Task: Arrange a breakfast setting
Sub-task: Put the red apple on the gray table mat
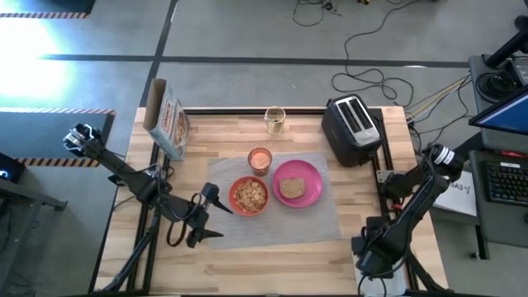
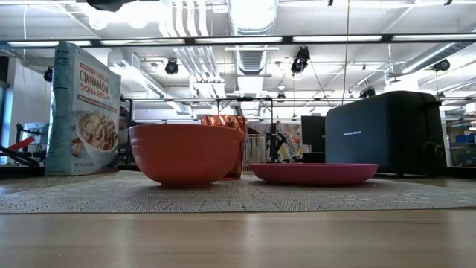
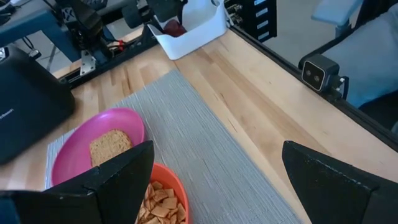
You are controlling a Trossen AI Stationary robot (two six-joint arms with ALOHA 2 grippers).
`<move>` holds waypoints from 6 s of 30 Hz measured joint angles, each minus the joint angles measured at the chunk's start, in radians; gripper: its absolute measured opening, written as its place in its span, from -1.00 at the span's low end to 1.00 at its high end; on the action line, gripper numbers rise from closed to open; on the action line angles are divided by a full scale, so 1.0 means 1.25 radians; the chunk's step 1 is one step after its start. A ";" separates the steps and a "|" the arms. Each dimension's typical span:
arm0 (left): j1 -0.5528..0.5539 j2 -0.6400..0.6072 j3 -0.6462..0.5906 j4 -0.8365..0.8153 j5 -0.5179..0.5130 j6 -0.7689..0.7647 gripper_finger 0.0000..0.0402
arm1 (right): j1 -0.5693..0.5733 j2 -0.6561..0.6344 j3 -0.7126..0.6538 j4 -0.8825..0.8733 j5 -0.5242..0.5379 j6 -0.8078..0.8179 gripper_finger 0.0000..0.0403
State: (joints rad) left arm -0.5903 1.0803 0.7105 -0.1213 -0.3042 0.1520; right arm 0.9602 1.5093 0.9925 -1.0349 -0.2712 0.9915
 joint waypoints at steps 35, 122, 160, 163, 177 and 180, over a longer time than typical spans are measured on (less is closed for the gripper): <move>0.000 -0.001 -0.002 0.001 0.000 0.000 0.68 | 0.000 -0.126 0.085 0.058 -0.062 0.035 -0.65; 0.000 0.008 -0.002 0.001 0.000 0.000 0.68 | -0.008 0.025 0.084 -0.148 -0.019 0.380 0.18; 0.000 0.008 -0.002 -0.007 0.000 -0.003 0.68 | -0.007 0.021 -0.044 -0.012 0.041 0.128 0.46; 0.000 0.008 -0.002 -0.007 0.000 -0.003 0.68 | -0.007 0.023 -0.034 -0.012 0.041 0.119 0.34; 0.000 0.008 -0.002 -0.007 0.000 -0.003 0.68 | -0.007 0.002 0.058 0.007 -0.127 0.045 0.16; 0.000 0.008 -0.002 -0.007 0.000 -0.003 0.68 | -0.007 -0.017 0.104 0.001 -0.129 0.044 0.16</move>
State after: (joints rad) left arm -0.5900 1.0908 0.7082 -0.1295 -0.3046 0.1478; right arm 0.9512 1.4879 1.1231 -1.0337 -0.4322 1.0470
